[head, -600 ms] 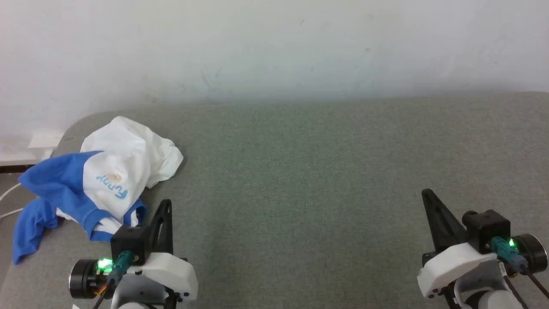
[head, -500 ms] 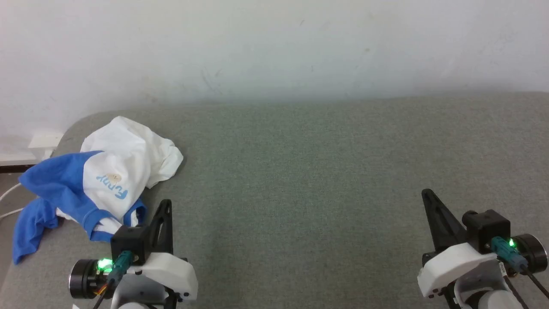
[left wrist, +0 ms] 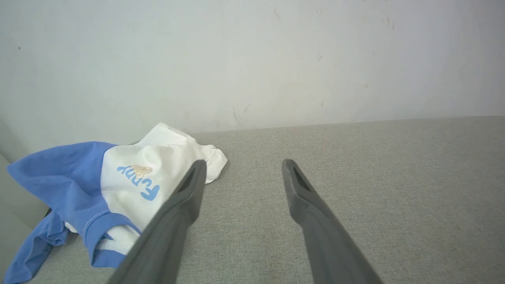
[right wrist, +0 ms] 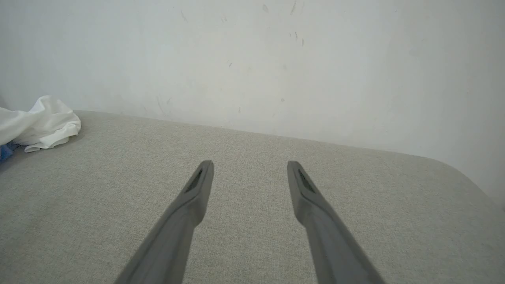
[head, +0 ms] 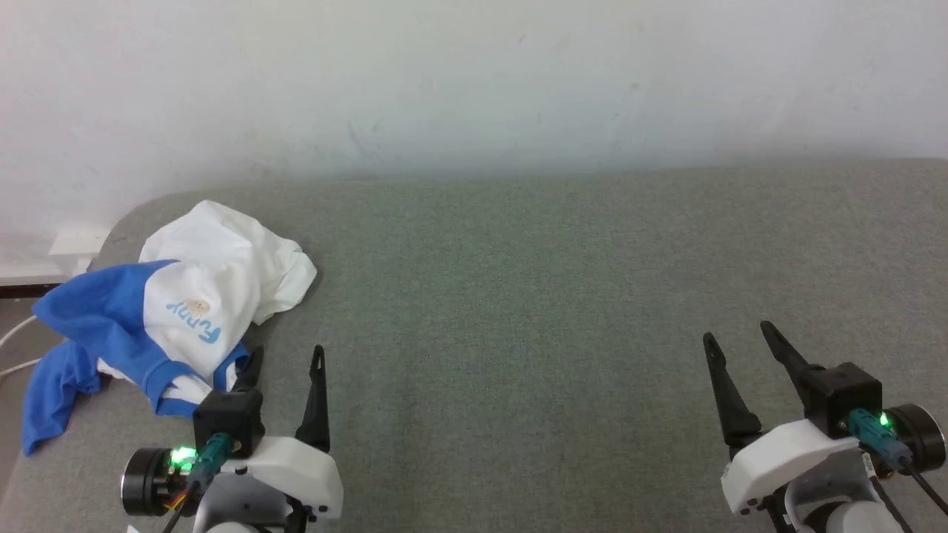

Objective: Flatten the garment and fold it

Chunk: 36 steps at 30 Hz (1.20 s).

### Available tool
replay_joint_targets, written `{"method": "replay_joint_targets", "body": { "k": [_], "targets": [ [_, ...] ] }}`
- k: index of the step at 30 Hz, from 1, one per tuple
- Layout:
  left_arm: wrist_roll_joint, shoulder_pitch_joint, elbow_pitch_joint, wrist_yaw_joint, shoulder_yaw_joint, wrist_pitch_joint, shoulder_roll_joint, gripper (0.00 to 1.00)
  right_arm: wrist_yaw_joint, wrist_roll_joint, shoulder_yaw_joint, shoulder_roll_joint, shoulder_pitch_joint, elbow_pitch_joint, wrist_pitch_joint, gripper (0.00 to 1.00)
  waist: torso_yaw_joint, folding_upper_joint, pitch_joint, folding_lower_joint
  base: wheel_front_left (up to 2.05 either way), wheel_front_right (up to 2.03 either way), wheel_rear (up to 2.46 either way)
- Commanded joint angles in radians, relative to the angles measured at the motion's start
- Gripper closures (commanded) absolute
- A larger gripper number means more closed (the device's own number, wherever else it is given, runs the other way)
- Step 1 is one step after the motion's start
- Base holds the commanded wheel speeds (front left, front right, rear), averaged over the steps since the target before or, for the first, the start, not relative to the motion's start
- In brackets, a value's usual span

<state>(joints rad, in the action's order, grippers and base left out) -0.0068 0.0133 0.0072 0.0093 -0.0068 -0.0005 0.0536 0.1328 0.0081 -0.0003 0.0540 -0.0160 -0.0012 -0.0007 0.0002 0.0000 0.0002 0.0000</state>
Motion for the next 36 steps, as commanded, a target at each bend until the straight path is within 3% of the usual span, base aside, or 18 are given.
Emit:
{"method": "replay_joint_targets", "body": {
  "k": [1,16,36],
  "targets": [
    [-0.003,-0.004,0.004,0.003,-0.003,-0.007,0.000,0.00,0.000,0.006,-0.003,0.000,0.002,0.003,-0.006,0.00,0.001,0.0000,0.000,0.0000,0.00,0.00,0.00],
    [-0.017,-0.023,0.038,0.021,-0.015,-0.040,0.003,0.00,0.000,0.009,-0.009,-0.001,0.010,0.023,-0.036,0.00,0.039,0.0000,0.000,0.0000,0.00,0.00,0.00],
    [-0.038,-0.037,0.072,0.049,-0.027,-0.082,0.011,0.00,-0.001,0.019,0.000,-0.001,0.023,0.044,-0.067,0.00,0.154,0.0000,-0.003,0.0000,0.00,0.00,0.00]
  ]
}}
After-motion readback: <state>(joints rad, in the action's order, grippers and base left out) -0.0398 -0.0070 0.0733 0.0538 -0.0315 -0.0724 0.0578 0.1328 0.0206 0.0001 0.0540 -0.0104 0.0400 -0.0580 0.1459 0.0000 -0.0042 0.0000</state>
